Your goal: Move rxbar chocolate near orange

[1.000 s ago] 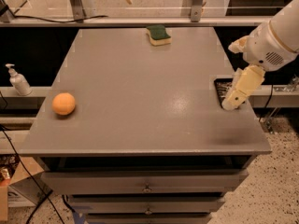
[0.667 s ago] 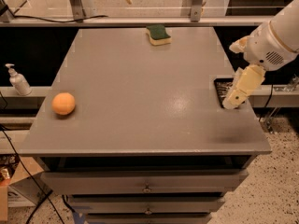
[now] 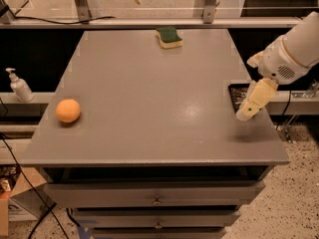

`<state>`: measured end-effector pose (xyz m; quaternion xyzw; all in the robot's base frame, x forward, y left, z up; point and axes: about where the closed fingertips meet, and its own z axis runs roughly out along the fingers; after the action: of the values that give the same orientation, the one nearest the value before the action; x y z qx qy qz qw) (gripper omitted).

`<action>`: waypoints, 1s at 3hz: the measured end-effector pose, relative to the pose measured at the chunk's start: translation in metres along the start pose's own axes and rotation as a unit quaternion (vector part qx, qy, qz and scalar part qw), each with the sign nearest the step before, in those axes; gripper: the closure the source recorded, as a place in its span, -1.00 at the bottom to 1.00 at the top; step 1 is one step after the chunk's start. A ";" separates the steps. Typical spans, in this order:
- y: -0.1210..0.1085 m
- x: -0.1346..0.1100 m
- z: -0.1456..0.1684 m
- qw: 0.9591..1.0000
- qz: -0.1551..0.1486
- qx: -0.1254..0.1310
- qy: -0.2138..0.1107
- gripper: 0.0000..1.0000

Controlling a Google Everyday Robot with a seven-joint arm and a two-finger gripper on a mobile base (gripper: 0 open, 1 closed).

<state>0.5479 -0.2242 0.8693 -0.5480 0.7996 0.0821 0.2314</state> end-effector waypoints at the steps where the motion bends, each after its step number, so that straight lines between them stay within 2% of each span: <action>1: -0.007 0.019 0.014 1.000 0.022 -0.003 0.006 -1.00; 2: -0.010 0.032 0.027 0.999 0.043 -0.011 0.003 -1.00; 3: -0.009 0.035 0.041 0.998 0.053 -0.023 -0.003 -0.76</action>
Offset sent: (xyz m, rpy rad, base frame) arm 0.0098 -0.0303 -0.0561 0.0556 0.0836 -0.1058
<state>0.5575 -0.2417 0.8180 -0.5097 0.8248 0.1145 0.2164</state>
